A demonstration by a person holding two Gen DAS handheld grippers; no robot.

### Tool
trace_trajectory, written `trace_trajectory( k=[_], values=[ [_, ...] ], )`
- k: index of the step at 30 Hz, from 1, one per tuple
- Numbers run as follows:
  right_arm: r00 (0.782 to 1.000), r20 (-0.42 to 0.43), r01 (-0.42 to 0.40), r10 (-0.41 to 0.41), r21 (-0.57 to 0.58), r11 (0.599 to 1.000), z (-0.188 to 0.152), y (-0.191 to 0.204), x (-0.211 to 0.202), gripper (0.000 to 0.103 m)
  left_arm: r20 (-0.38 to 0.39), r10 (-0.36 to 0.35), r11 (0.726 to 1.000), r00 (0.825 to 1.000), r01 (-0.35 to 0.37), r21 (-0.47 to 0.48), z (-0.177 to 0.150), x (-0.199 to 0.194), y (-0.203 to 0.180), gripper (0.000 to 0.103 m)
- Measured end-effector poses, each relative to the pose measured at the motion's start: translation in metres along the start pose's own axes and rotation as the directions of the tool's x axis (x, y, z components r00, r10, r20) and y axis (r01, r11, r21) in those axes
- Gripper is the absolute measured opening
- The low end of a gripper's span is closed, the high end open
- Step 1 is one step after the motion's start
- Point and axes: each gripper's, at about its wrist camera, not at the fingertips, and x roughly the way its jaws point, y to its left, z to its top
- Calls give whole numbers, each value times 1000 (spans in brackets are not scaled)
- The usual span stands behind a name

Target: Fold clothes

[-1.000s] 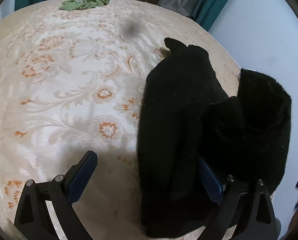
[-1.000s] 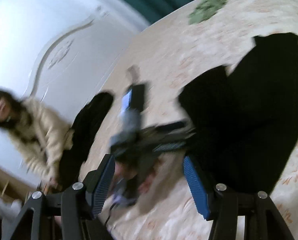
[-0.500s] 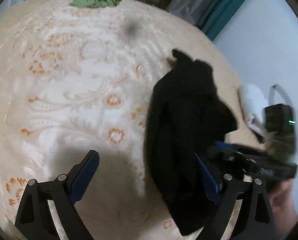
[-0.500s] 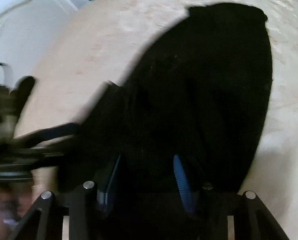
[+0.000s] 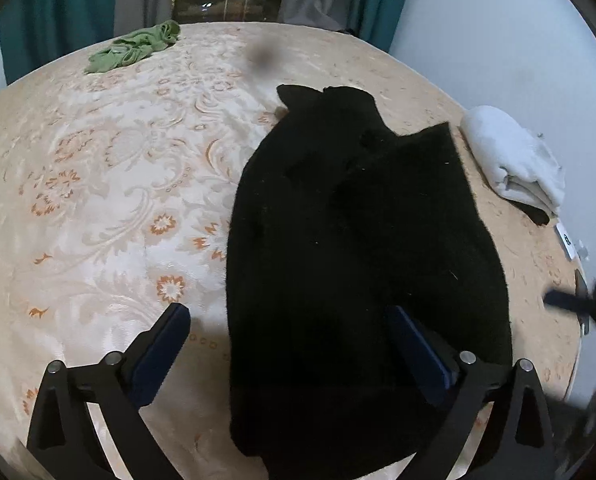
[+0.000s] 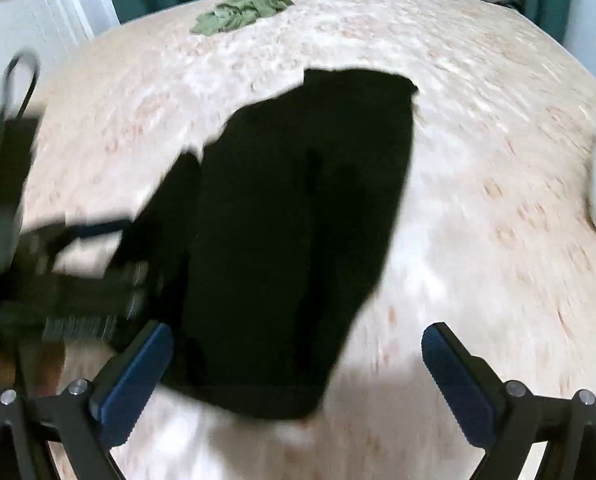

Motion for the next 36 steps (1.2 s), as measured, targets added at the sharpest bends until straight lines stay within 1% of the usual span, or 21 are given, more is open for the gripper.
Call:
trace_trajectory(
  k=[4,7,12,13,18,23,27,31,33,36],
  values=[
    [999,2,50,-50,38,998,-22,5,-1,103,-7,21,1000,1000,-21,-19,-3,-6,3,102],
    [999,24,33,-36,93,995,-31,9,-5,99,5,33,999,999,-33,0,-4,-12,-2,102],
    [996,89,11,-27,171,985,-38,21,-7,99,20,7,1000,1000,-7,-3,-2,-21,-3,102],
    [996,87,8,-24,185,983,-38,22,-6,99,22,3,1000,1000,-3,-8,-1,-22,-2,102],
    [999,38,-42,34,257,965,-52,25,-2,99,31,-4,1000,1000,5,-26,1,-25,2,102],
    [994,-2,-104,111,332,937,-64,28,13,98,28,-2,999,1000,3,-35,1,-23,4,102],
    [990,-2,-131,144,411,902,-63,24,30,98,17,5,999,1000,-5,-34,0,-20,3,102],
    [989,26,-138,144,507,851,-50,16,51,98,12,18,999,1000,-17,-29,1,-19,3,102],
    [992,44,-126,121,524,842,-38,15,62,99,11,25,999,1000,-24,-31,1,-18,4,102],
    [995,67,-102,79,486,868,-21,21,80,103,11,32,999,999,-31,-40,2,-19,7,102]
  ],
)
